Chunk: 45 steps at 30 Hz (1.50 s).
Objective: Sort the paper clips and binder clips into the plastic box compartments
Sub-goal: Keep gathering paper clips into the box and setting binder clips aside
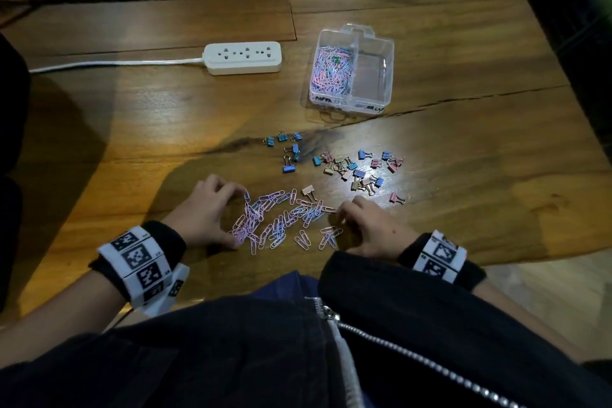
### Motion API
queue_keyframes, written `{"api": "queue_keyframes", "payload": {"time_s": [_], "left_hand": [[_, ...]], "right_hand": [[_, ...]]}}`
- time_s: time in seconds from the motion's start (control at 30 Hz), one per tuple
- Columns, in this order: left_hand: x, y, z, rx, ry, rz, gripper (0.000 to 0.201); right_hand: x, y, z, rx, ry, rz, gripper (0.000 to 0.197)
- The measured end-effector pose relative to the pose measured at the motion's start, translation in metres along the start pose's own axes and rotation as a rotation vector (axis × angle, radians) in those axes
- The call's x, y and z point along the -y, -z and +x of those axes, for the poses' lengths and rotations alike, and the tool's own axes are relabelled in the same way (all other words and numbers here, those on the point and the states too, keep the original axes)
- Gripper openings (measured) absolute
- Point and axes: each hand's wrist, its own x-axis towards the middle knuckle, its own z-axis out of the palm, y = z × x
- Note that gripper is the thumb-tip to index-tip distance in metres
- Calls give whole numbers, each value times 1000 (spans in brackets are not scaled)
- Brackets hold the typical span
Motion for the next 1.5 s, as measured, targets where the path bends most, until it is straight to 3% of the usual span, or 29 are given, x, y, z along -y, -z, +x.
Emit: {"api": "queue_keyframes", "payload": {"time_s": [0.07,0.13,0.23,0.4,0.53,0.63,0.8,0.93,1.0,1.1,1.17,1.2,1.33,1.5], "left_hand": [[1,-5,0,35,46,-30,87],[-1,-11,3,29,26,-132,71],[-14,-17,10,-10,-65,-217,46],[-51,-17,21,8,-146,-324,44],[-76,-4,33,-118,-262,-159,42],[-90,2,49,-123,-315,53,37],[-101,5,65,-209,-313,181,24],[-90,14,62,-287,-276,79,32],[-75,19,51,-184,-276,71,42],[-54,9,30,31,-244,204,81],[-47,-7,21,78,-248,353,101],[-46,-15,18,57,-250,396,102],[-44,-28,13,-106,-276,287,71],[-49,-29,12,-149,-317,144,42]], "right_hand": [[2,-14,1,-40,64,-105,63],[7,-16,5,-55,81,-132,64],[15,-5,16,-68,35,-28,58],[21,10,34,-159,-54,195,48],[19,5,31,-143,-64,77,57],[18,-9,24,-163,-27,14,55],[15,-15,11,-196,25,35,61],[21,-18,11,-168,46,-121,83],[26,-21,18,-170,48,-146,86],[32,-21,30,-197,75,-97,80],[33,-16,37,-196,70,-16,72],[32,-14,39,-197,62,25,68],[30,-11,44,-225,59,70,43],[30,-12,46,-248,53,28,26]]}}
